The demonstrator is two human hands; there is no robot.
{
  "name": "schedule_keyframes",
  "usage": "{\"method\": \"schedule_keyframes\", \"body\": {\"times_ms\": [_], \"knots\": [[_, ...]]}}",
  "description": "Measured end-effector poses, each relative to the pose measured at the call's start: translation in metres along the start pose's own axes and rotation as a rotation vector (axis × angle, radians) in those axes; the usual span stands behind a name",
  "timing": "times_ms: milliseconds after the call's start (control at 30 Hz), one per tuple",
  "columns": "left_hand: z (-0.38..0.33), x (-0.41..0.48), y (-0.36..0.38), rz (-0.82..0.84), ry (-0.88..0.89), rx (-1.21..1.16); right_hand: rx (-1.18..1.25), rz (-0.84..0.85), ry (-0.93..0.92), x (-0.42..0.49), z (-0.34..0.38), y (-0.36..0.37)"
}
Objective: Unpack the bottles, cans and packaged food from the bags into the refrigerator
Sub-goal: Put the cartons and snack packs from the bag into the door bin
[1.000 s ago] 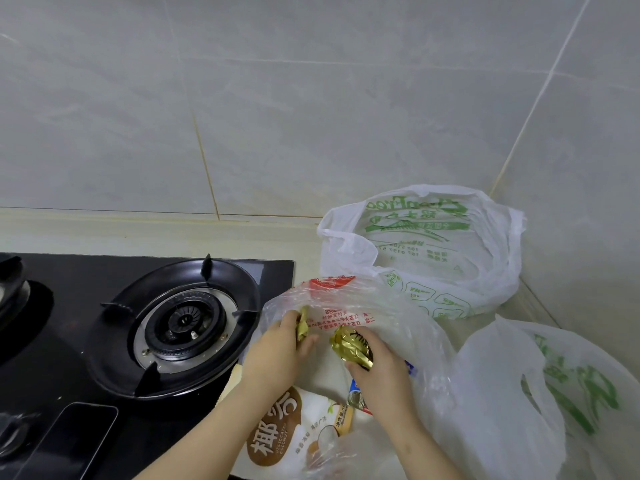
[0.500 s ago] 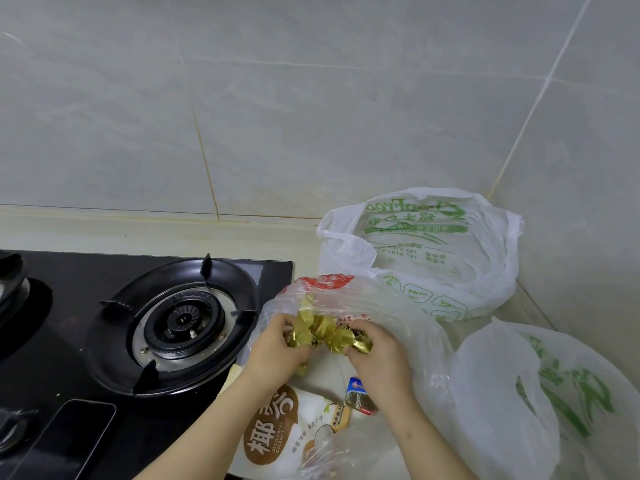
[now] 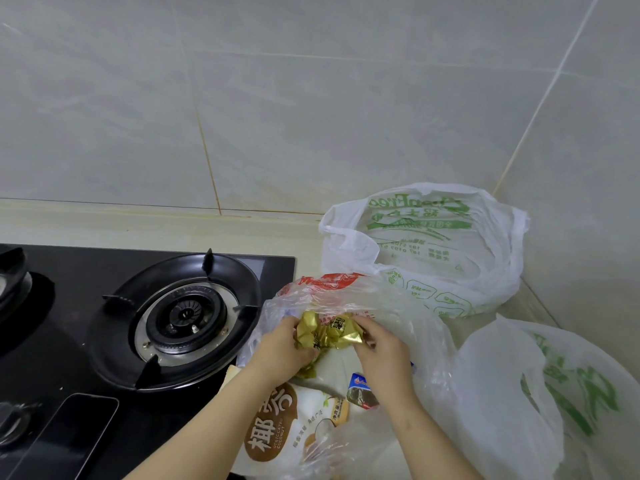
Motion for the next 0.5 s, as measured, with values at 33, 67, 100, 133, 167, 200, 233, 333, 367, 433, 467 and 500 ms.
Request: {"method": "schedule_keyframes", "body": {"times_ms": [33,67,100,133,167,200,233,333,367,433,467,500], "knots": [[-0.001,-0.001,-0.001,0.004,0.013,0.033,0.019,0.01,0.009,0.0,-0.001,0.003],[-0.002,-0.001,-0.001,0.003,0.03,0.075,0.045,0.013,0.026,0.0,-0.002,0.005],[-0.003,-0.003,-0.001,-0.004,0.045,0.109,0.074,0.005,0.052,0.0,-0.003,0.007],[-0.002,-0.003,-0.001,-0.015,0.052,0.113,0.103,-0.017,0.083,0.0,-0.004,0.007],[-0.002,-0.004,-0.002,-0.024,0.048,0.086,0.127,-0.045,0.112,0.0,-0.005,0.007],[0.001,-0.004,-0.003,-0.038,0.031,0.033,0.15,-0.073,0.138,0.001,-0.007,0.007],[0.004,-0.004,-0.006,-0.054,0.006,-0.032,0.176,-0.1,0.16,0.001,-0.008,0.006],[0.014,-0.005,-0.013,-0.092,-0.069,-0.25,0.266,-0.181,0.213,0.0,-0.003,0.001],[0.016,-0.006,-0.016,-0.091,-0.086,-0.322,0.283,-0.208,0.228,0.0,-0.001,-0.001],[0.018,-0.009,-0.021,-0.067,-0.119,-0.456,0.299,-0.252,0.246,-0.002,0.006,-0.004],[0.019,-0.012,-0.024,-0.048,-0.138,-0.522,0.305,-0.263,0.253,-0.003,0.009,-0.004],[0.019,-0.015,-0.027,-0.025,-0.153,-0.583,0.318,-0.263,0.263,-0.006,0.014,-0.004]]}}
Point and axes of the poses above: each hand's wrist, its own x-axis towards the middle knuckle, its own y-axis out of the palm, z = x × y, the point moved 7 cm from there along x, towards the middle knuckle, and after that the axes turned 15 degrees about -z, right-handed, at the moved point
